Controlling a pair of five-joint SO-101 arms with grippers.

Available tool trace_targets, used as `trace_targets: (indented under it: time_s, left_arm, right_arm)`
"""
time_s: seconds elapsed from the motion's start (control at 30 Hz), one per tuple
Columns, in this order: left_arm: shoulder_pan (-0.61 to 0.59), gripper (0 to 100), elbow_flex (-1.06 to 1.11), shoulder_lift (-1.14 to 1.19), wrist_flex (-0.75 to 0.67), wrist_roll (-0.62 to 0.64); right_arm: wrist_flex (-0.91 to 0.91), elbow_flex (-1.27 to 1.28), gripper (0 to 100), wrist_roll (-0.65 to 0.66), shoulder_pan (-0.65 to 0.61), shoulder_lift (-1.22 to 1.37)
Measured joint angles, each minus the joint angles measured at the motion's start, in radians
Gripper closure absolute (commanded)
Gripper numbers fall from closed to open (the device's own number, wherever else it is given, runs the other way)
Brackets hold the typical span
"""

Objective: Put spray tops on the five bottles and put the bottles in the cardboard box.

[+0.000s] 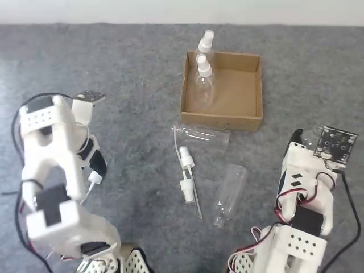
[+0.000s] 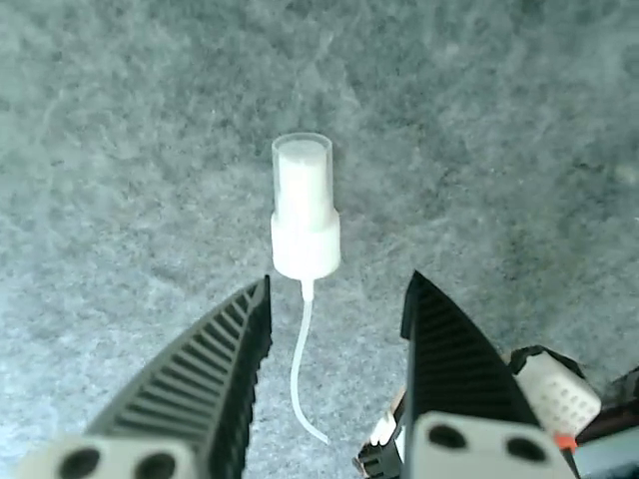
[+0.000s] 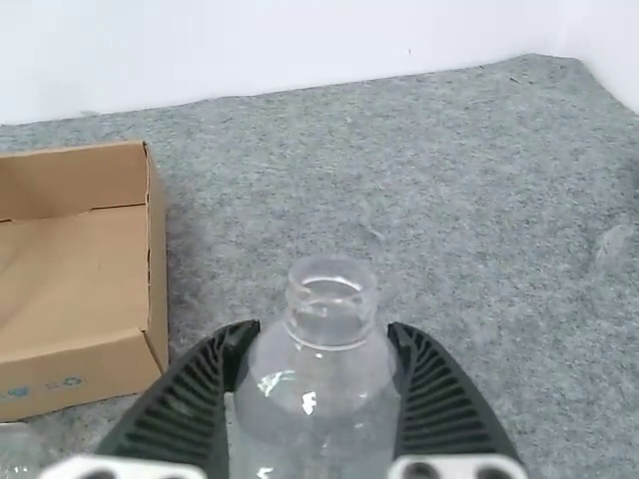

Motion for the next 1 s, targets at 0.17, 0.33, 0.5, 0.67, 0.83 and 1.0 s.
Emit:
trace_targets:
  time_s: [0.17, 0.33, 0.5, 0.67, 0.83, 1.0]
  left_arm:
    - [0.0, 80, -0.092, 0.14, 0.032, 0.0]
    - [0.0, 80, -0.124, 0.227, 0.032, 0.0]
    - [0.0, 81, -0.129, 0.321, -0.002, 0.0]
    - [0.012, 91, -0.129, 0.368, -0.023, 0.0]
    - [0.031, 98, -0.13, 0.382, -0.028, 0.0]
    - [0.034, 99, -0.13, 0.374, -0.028, 0.0]
  right_arm:
    - [0.0, 0.0, 94.3, 0.0, 0.0, 0.0]
    - [0.0, 0.0, 94.3, 0.0, 0.0, 0.0]
    - [0.0, 0.0, 94.3, 0.0, 0.0, 0.0]
    - [0.0, 0.0, 94.3, 0.0, 0.0, 0.0]
    - [0.0, 0.0, 94.3, 0.0, 0.0, 0.0]
    - [0.0, 0.0, 94.3, 0.0, 0.0, 0.0]
